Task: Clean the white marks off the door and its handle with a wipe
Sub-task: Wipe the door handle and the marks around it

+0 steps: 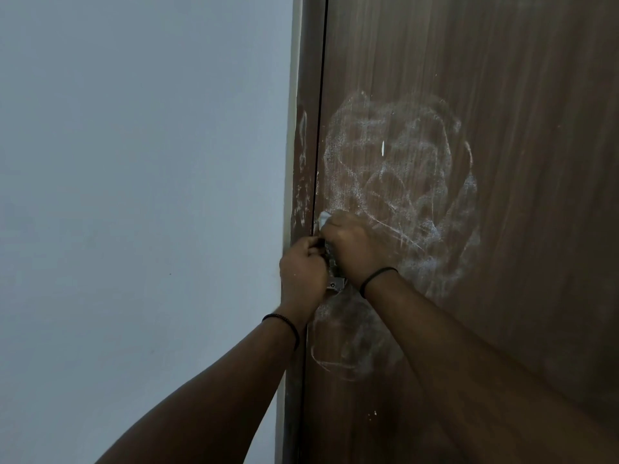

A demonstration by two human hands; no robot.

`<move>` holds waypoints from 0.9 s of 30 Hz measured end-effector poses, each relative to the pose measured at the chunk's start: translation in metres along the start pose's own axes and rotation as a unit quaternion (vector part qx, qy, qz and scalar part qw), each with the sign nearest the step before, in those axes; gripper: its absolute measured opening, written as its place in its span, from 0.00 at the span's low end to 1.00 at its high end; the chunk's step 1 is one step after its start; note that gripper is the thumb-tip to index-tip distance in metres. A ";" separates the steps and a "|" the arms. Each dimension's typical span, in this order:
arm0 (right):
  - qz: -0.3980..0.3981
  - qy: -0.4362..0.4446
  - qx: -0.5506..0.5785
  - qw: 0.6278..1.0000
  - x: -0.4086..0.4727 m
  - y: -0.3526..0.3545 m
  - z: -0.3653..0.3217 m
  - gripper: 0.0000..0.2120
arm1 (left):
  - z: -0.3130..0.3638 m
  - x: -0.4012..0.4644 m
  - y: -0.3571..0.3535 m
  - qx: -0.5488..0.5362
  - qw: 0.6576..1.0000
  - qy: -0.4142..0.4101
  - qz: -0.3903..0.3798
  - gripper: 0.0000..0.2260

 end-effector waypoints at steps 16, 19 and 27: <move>0.128 -0.351 0.305 0.876 -0.027 -0.007 0.043 0.06 | -0.002 0.000 -0.001 -0.032 0.999 0.037 -0.012 0.19; 0.148 -0.347 0.294 0.878 -0.020 -0.005 0.042 0.06 | -0.001 0.000 -0.001 -0.036 0.999 0.039 -0.011 0.19; 0.077 -0.377 0.312 0.869 -0.029 -0.016 0.045 0.09 | -0.001 0.001 -0.002 -0.018 0.999 0.036 -0.004 0.18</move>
Point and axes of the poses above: each hand's wrist, its own x-axis towards the middle knuckle, its own y-axis out of the back of the hand, z = x × y, the point moved 5 cm from there along x, towards the middle knuckle, and after that the axes turned 1 degree about -y, right-handed, at the moved point
